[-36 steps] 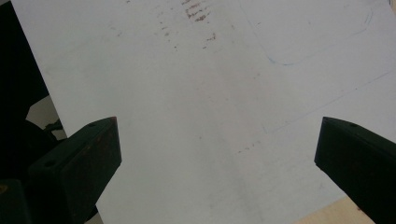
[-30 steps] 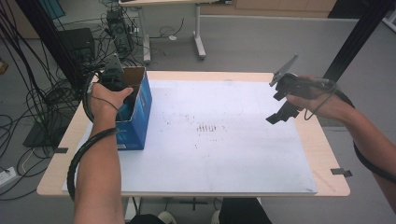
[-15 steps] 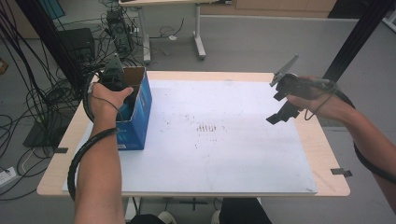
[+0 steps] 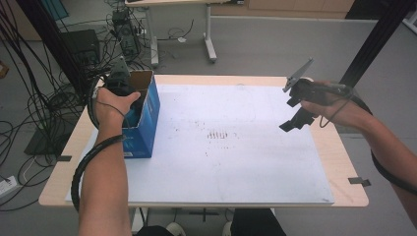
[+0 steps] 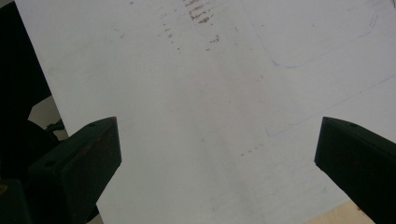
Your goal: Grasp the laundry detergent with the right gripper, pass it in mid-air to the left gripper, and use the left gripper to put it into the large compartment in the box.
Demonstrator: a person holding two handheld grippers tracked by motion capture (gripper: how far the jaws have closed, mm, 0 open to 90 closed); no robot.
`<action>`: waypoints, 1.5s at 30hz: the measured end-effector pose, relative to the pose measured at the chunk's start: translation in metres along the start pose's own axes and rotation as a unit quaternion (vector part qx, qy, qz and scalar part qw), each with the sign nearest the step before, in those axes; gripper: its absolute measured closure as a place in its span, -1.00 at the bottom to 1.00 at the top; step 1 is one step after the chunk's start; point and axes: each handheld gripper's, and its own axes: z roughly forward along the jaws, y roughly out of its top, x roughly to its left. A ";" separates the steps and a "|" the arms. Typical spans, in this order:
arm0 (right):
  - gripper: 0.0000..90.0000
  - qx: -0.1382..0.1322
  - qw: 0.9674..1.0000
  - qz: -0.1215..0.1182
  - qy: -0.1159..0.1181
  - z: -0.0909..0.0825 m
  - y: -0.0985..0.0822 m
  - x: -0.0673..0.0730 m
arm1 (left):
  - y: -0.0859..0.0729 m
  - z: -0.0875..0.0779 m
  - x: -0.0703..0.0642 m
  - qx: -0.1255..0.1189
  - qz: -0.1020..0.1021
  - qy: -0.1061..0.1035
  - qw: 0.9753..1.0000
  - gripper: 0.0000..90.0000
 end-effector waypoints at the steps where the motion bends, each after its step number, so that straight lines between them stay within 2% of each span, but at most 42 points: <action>1: -0.99 -0.001 1.000 -0.001 0.000 0.000 0.001 0.000 | 0.000 0.000 0.000 0.000 0.001 0.000 1.000 -0.21; 20: -0.99 -0.006 1.000 -0.003 -0.002 -0.003 0.001 0.000 | 0.000 -0.001 0.000 0.000 0.002 0.002 1.000 -0.21; 26: -0.99 -0.007 1.000 -0.004 -0.002 -0.004 0.002 0.000 | 0.000 -0.003 -0.001 -0.003 0.004 -0.001 1.000 -0.28; 31: -0.99 -0.009 1.000 -0.004 -0.003 -0.005 0.002 0.000 | 0.000 -0.009 -0.001 -0.006 0.006 -0.001 1.000 -0.31; 39: -0.99 -0.014 1.000 -0.009 -0.005 -0.007 0.006 0.002 | -0.001 -0.023 -0.002 -0.011 0.009 0.014 1.000 -0.34; 45: -0.99 -0.016 1.000 -0.014 -0.006 -0.007 0.009 0.003 | -0.004 -0.033 -0.002 -0.015 0.010 0.012 1.000 -0.36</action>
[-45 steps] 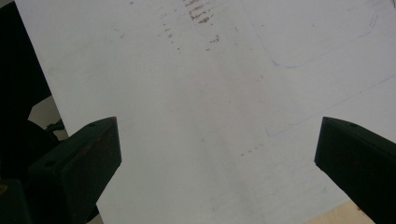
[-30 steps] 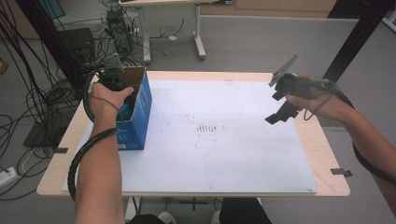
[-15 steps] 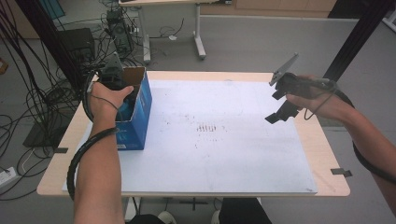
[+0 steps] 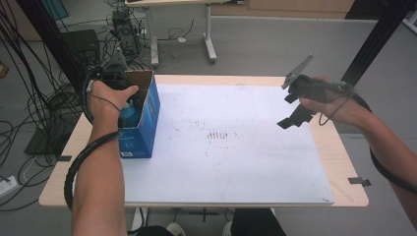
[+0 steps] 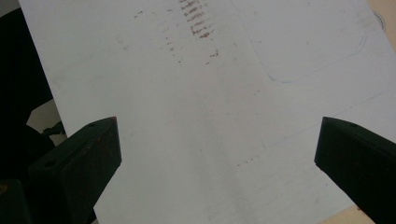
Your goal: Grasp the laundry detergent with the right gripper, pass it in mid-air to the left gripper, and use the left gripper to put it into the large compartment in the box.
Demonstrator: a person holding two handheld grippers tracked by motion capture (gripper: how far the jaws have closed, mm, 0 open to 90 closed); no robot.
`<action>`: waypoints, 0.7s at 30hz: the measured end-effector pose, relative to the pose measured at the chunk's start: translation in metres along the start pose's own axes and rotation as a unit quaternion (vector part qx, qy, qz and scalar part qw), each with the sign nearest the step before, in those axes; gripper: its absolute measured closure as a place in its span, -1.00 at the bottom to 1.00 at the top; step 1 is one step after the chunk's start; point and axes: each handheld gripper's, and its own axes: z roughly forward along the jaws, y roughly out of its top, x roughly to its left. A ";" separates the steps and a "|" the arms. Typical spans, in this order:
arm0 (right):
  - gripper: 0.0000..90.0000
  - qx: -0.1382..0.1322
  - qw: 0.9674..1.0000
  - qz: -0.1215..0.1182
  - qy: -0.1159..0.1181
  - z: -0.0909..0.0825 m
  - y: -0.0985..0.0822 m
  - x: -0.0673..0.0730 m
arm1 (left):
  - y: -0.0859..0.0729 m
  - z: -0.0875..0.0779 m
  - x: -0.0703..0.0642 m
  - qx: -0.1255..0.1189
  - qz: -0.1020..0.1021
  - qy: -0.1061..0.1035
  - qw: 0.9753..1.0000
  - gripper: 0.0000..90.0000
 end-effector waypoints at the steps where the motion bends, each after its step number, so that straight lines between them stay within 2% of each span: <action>1: -0.99 -0.001 1.000 0.000 0.000 0.000 0.000 0.000 | 0.000 -0.002 0.000 0.001 0.000 -0.002 1.000 -0.37; 4: -0.99 -0.002 1.000 0.002 -0.001 -0.001 0.001 0.000 | -0.002 -0.007 -0.001 0.000 0.004 -0.001 1.000 -0.39; 6: -0.99 -0.003 1.000 0.003 -0.001 -0.001 0.001 0.000 | -0.002 -0.012 -0.002 0.000 -0.002 -0.006 1.000 -0.41; 7: -0.99 -0.002 1.000 0.002 -0.001 -0.001 0.001 0.000 | -0.002 -0.016 -0.002 -0.003 0.005 -0.003 1.000 -0.42; 11: -0.99 -0.003 1.000 0.005 0.000 0.001 0.000 0.000 | -0.001 -0.031 -0.005 -0.007 0.012 -0.012 1.000 -0.49; 16: -0.99 -0.004 1.000 0.007 0.002 0.003 0.002 0.001 | -0.001 -0.042 -0.010 -0.016 0.020 -0.017 1.000 -0.54; 21: -0.99 0.002 1.000 0.002 0.002 0.005 0.005 0.003 | -0.002 -0.051 -0.023 -0.028 0.043 -0.021 0.998 -0.58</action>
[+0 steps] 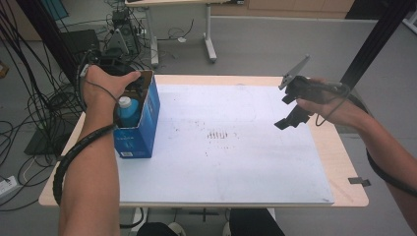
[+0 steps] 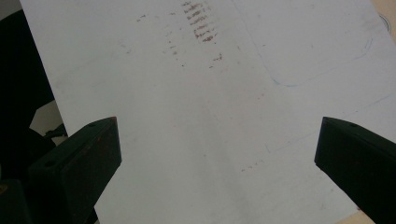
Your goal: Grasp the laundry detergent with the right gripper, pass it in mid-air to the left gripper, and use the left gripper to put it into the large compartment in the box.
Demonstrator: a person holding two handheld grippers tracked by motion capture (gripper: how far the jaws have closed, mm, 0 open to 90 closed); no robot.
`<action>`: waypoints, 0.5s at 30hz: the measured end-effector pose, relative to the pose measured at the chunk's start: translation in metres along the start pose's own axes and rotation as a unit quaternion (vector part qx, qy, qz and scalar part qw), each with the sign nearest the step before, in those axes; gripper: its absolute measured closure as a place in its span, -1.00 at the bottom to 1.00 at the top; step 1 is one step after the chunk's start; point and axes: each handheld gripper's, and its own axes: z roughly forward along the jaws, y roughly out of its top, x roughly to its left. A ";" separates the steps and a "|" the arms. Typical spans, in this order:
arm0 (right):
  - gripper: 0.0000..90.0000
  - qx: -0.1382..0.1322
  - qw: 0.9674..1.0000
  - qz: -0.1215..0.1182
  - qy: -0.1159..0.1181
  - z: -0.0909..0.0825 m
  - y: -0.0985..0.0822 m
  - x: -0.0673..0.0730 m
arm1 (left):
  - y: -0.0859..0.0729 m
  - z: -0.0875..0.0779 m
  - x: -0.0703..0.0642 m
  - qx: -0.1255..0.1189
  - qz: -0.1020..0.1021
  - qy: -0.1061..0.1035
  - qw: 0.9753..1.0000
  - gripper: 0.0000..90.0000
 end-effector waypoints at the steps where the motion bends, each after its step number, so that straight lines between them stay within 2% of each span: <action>1: -0.99 0.000 1.000 0.000 0.000 0.000 0.001 0.000 | 0.000 -0.001 -0.002 0.002 0.003 -0.001 1.000 -0.58; 4: -0.99 0.002 1.000 -0.003 -0.001 0.000 0.003 0.001 | 0.000 -0.002 -0.010 0.001 0.016 -0.003 1.000 -0.62; 5: -0.99 0.002 1.000 -0.002 0.001 0.001 0.005 0.002 | 0.000 -0.003 -0.013 0.000 0.019 -0.006 1.000 -0.65; 6: -0.99 0.003 1.000 -0.002 0.001 0.002 0.006 0.002 | -0.002 -0.004 -0.018 -0.002 0.028 -0.019 0.999 -0.65; 7: -0.99 0.003 1.000 -0.002 0.001 0.002 0.006 0.002 | -0.002 -0.004 -0.018 -0.002 0.028 -0.019 0.999 -0.65; 9: -0.99 0.004 1.000 -0.003 0.002 0.005 0.008 0.003 | -0.003 -0.005 -0.025 -0.005 0.040 -0.027 0.999 -0.66; 15: -0.99 0.010 1.000 -0.003 -0.002 0.007 0.012 0.002 | -0.007 -0.008 -0.049 -0.009 0.076 -0.035 0.996 -0.68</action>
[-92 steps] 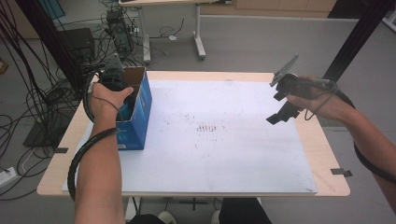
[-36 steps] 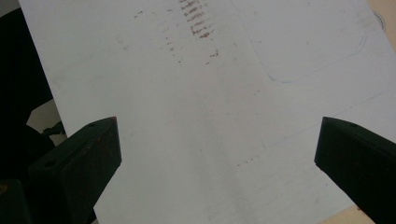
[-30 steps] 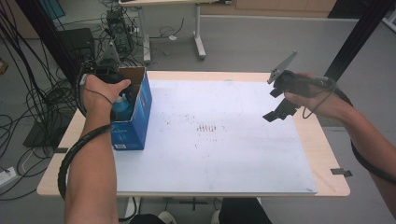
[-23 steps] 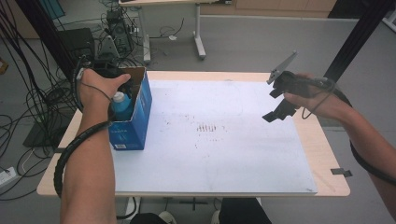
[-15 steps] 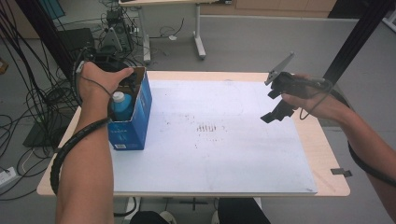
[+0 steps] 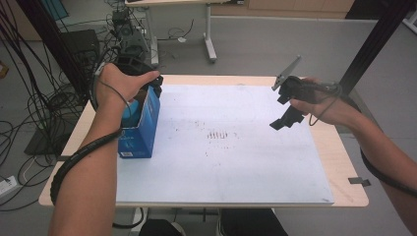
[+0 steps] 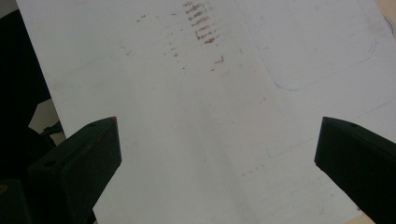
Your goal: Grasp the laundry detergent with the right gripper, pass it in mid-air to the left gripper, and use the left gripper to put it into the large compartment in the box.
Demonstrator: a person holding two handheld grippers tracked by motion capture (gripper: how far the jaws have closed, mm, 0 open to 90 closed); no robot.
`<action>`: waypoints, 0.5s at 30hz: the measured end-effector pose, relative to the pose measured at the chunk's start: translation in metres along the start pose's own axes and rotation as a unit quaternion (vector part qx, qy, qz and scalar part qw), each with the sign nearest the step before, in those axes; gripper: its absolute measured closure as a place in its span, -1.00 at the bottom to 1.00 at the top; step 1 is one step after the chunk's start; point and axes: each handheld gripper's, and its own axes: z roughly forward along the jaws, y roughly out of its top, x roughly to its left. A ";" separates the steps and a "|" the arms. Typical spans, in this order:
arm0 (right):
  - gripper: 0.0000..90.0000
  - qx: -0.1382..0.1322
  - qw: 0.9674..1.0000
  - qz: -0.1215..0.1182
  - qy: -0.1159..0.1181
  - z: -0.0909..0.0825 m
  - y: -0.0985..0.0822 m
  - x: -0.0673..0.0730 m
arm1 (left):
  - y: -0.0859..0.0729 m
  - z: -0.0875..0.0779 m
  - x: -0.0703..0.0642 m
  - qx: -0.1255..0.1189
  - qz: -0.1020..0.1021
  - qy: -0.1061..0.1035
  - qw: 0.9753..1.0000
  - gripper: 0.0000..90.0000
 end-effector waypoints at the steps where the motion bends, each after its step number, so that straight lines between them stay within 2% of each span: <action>1: -0.99 0.001 1.000 0.000 -0.002 0.000 0.000 0.000 | 0.000 0.000 -0.004 0.000 0.006 -0.001 1.000 -0.68; 7: -0.99 0.006 1.000 0.006 -0.006 -0.002 -0.002 -0.003 | 0.005 0.005 -0.028 0.006 0.043 -0.005 0.999 -0.69; 11: -0.99 0.004 1.000 0.014 -0.010 -0.003 -0.006 -0.008 | 0.007 0.012 -0.042 0.020 0.065 0.009 0.998 -0.69; 15: -0.99 0.002 1.000 0.019 -0.012 -0.005 -0.010 -0.010 | 0.008 0.013 -0.049 0.021 0.073 0.006 0.997 -0.69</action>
